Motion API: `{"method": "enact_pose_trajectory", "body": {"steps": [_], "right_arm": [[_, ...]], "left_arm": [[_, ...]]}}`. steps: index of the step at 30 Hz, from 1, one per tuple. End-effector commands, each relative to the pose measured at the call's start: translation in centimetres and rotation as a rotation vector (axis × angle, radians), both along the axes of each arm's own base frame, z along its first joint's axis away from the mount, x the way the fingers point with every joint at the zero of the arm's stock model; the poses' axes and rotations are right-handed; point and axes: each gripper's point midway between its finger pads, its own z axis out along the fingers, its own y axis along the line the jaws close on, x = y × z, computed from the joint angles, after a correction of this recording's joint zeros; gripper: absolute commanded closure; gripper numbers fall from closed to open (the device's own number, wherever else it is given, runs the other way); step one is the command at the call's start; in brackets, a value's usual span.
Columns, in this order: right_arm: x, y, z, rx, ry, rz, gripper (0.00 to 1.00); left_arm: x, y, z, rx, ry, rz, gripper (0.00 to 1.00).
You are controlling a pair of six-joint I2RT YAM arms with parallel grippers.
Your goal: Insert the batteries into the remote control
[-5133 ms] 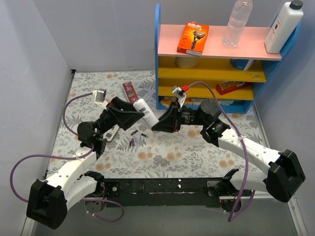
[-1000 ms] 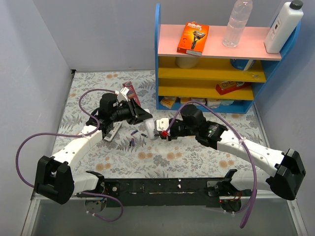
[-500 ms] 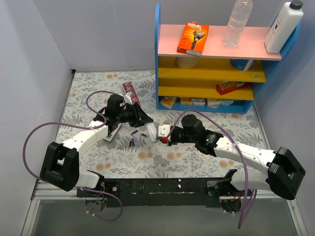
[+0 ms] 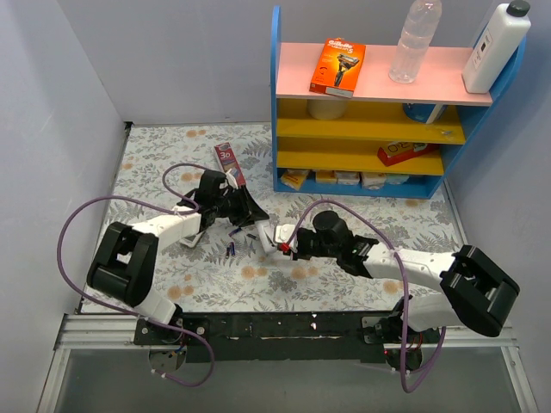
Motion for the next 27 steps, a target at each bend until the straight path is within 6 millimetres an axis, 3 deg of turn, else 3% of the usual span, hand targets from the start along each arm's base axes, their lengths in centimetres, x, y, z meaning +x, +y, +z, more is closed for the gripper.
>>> {"method": "enact_pose_trajectory", "body": {"steps": [1,6,14,17,21,27], "right_arm": [[0.8,0.2,-0.1,0.043,-0.005,-0.046,0.72],[0.9,-0.2,-1.3,0.038,0.026,-0.084,0.72],[1.7,-1.0,-0.9,0.101,0.118,-0.235,0.72],[2.0,-1.0,-0.9,0.14,0.204,-0.317,0.68],[2.2,-0.8,-0.8,0.21,0.318,-0.409,0.54],[2.5,-1.1,-2.5,0.228,0.44,-0.523,0.53]], "left_arm": [[1.6,-0.4,-0.5,0.02,-0.053,-0.003,1.0],[2.3,-0.1,-2.2,0.068,-0.047,0.006,1.0],[2.3,-0.9,-3.1,0.122,-0.06,-0.007,1.0],[1.9,-1.5,-3.7,0.184,-0.059,-0.008,1.0],[1.4,-1.9,-4.6,0.278,-0.063,0.006,1.0],[0.7,-2.9,-4.8,0.364,-0.089,0.002,1.0]]}}
